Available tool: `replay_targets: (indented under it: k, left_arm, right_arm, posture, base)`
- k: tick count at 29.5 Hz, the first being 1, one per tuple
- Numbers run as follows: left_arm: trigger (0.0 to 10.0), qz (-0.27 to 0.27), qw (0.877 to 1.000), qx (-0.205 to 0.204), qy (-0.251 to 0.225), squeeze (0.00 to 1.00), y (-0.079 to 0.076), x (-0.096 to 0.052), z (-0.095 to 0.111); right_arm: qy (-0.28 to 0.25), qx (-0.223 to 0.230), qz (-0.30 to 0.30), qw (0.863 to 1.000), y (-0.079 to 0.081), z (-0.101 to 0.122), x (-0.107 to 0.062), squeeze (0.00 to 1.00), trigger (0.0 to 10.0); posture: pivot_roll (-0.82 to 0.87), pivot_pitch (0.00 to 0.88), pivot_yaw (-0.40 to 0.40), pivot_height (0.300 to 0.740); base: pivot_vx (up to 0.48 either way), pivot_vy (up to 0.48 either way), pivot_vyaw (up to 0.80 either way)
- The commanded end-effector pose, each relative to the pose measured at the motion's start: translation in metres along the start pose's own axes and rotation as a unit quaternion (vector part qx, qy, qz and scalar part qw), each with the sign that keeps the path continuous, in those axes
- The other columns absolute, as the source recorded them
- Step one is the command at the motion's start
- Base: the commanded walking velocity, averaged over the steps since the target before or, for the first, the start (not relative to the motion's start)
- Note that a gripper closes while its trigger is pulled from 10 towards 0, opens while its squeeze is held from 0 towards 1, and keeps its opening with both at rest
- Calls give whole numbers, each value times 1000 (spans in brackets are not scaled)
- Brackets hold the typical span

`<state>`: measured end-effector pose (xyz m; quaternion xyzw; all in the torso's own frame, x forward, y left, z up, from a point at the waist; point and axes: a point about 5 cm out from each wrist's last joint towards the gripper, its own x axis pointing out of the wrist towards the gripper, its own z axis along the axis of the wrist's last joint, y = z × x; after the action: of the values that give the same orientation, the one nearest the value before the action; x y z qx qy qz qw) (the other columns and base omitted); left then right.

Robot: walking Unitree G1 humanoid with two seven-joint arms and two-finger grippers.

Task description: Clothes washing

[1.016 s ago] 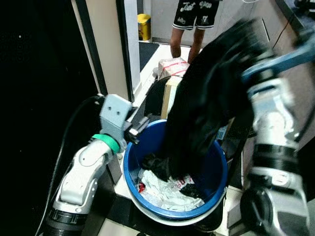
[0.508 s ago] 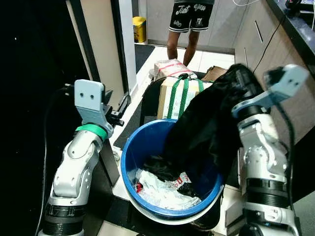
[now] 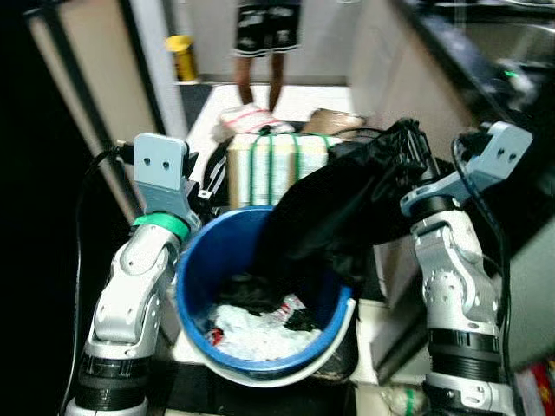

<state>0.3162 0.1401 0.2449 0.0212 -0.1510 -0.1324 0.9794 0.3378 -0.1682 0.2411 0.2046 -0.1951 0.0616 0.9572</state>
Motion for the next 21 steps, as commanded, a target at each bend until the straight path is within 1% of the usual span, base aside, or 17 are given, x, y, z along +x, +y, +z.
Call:
replay_targets:
  k: [1,3,4,7,8,9,10,11,12,13,14,15,18,21]
  left_arm:
    - [10000,-8,1000,-6,16,0,-1,-2,-3]
    - [10000,-25,999,-17,28,0,-5,-4,-6]
    - [10000,-32,999,-25,32,0,-8,-5,-7]
    - [10000,-36,998,-30,33,0,-10,-5,-8]
    - [10000,-44,998,-35,34,0,-12,-6,-8]
    - [10000,-55,997,-42,37,0,-14,-6,-9]
    - [10000,-55,997,-42,37,0,-14,-6,-9]
    - [10000,-62,996,-49,38,0,-16,-7,-9]
    - [10000,-68,995,-55,38,0,-17,-7,-9]
    - [10000,-68,995,-55,38,0,-17,-7,-9]
    - [10000,-69,995,-55,39,0,-18,-7,-9]
    - [10000,-69,996,-48,37,0,-17,-7,-8]
    - [10000,-63,997,-41,35,0,-15,-6,-7]
    - [10000,-61,997,-35,28,0,-14,-5,-4]
  right_arm:
    - [-5,-2,9,1000,5,1,-2,0,10000]
    - [-2,6,7,1000,3,-1,-4,0,10000]
    - [-1,18,12,1000,2,-2,-6,0,10000]
    - [0,27,16,1000,2,-2,-7,0,10000]
    - [9,59,46,997,6,-4,-10,0,10000]
    - [18,110,100,989,14,-4,-16,0,10000]
    - [18,110,100,989,14,-4,-16,0,10000]
    - [23,155,155,975,22,-2,-23,0,10000]
    - [25,186,196,962,29,1,-29,0,10000]
    - [25,186,196,962,29,1,-29,0,10000]
    - [27,202,219,954,33,2,-33,0,10000]
    - [28,200,225,953,35,2,-34,0,10000]
    - [21,201,213,956,36,3,-31,0,10000]
    - [11,209,210,955,37,6,-28,0,10000]
  posture:
    - [31,0,85,740]
    - [31,0,89,740]
    - [25,0,95,740]
    - [25,0,95,740]
    - [22,0,97,740]
    - [22,0,97,740]
    - [22,0,97,740]
    - [22,0,98,740]
    - [22,0,98,740]
    - [22,0,98,740]
    - [21,0,99,740]
    - [21,0,99,740]
    - [21,0,99,740]
    - [21,0,99,740]
  base:
    - [0,0,-800]
    - [0,0,-800]
    - [0,0,-800]
    - [0,0,-800]
    - [0,0,-800]
    - [0,0,-800]
    - [0,0,-800]
    - [0,0,-800]
    - [0,0,-800]
    - [0,0,-800]
    - [0,0,-800]
    - [0,0,-800]
    - [0,0,-800]
    - [0,0,-800]
